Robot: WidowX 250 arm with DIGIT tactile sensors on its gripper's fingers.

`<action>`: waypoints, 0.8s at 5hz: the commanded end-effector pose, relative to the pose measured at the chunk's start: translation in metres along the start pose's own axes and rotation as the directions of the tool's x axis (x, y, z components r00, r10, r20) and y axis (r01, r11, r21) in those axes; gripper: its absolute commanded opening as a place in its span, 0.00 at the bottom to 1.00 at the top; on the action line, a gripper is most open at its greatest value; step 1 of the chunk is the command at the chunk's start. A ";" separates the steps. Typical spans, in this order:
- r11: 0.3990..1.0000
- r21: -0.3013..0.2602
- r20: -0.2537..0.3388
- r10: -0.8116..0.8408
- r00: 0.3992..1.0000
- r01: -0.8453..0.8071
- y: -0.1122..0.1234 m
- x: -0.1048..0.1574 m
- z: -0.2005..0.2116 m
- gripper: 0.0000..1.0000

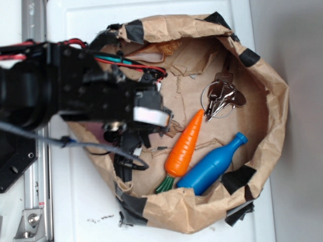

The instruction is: Grab the wood chip.

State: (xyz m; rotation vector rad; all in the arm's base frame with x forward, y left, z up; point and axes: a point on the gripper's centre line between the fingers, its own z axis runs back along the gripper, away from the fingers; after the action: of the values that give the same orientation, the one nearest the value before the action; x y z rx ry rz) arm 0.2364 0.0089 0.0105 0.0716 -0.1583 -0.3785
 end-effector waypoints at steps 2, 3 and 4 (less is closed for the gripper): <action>0.998 -0.014 -0.019 0.061 0.998 -0.062 0.022 0.009 -0.018 0.00; 0.996 -0.011 -0.024 0.083 0.996 -0.083 0.031 0.009 -0.016 0.00; 0.994 -0.017 -0.029 0.103 0.994 -0.104 0.036 0.009 -0.016 0.00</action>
State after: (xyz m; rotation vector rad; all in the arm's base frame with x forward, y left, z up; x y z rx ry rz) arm 0.2637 0.0278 0.0047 0.0471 -0.1422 -0.2915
